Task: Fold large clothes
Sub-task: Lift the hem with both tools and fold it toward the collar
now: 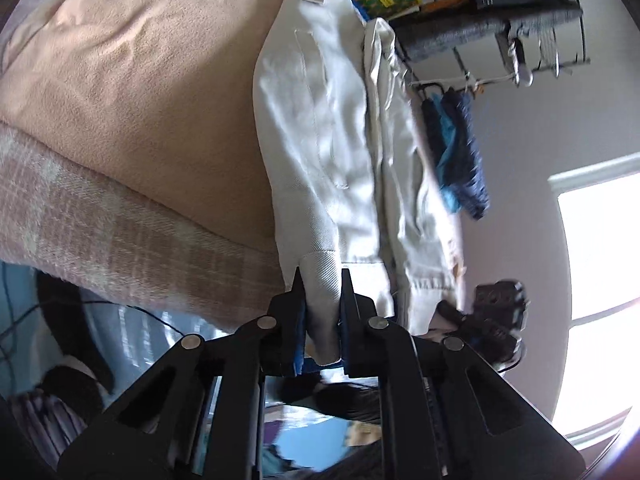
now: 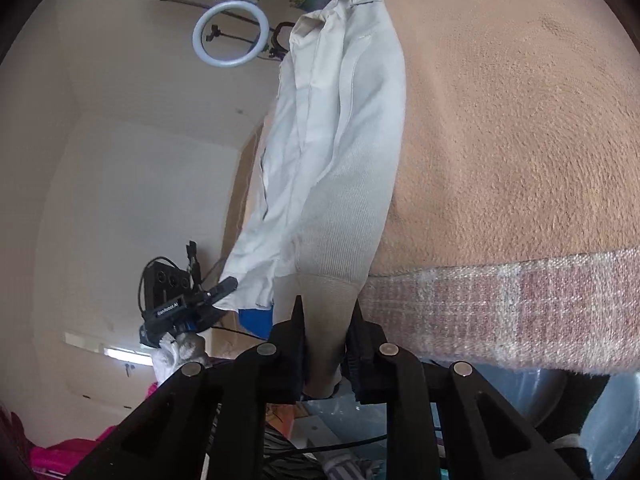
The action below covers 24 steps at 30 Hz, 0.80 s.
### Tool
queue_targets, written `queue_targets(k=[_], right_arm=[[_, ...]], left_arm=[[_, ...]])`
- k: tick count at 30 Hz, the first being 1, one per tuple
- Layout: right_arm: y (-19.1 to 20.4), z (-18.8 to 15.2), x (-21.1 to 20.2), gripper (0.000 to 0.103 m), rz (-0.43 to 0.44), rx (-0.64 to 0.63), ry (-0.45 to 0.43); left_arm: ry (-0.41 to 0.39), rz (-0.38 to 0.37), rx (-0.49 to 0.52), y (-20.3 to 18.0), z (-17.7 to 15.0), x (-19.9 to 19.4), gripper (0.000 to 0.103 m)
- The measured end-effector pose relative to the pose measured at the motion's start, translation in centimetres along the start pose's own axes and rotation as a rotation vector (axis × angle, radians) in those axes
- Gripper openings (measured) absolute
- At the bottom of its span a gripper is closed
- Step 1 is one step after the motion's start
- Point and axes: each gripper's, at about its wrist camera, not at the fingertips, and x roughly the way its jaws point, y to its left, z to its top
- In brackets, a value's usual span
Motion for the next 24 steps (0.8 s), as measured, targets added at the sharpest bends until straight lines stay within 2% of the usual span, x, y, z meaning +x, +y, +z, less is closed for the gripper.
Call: queue_targets(k=[4,11,17,24], right_arm=[[0.8,0.3,-0.5,0.014,0.066,0.061,-0.047],[4.3,2.9,-0.5,0.014,0.051,0.022,-0.08],[6.2,7.0,-1.4,0.013,0.027,-0.013,-0.138],[6.1,13.1,-0.2,0.013,0.004,0.036,-0.207]], left_arm=[[-0.011,-0.055,-0.048,-0.8,1.1,-0.5,0.01],[-0.067,-0.094,-0.059,-4.0,4.5,-1.1,0.01],[-0.126,-0.1,-0.075,-5.8,8.7,-0.6,0.01],[-0.168,-0.069,-0.131,-5.7,13.7,1.6,0.01]])
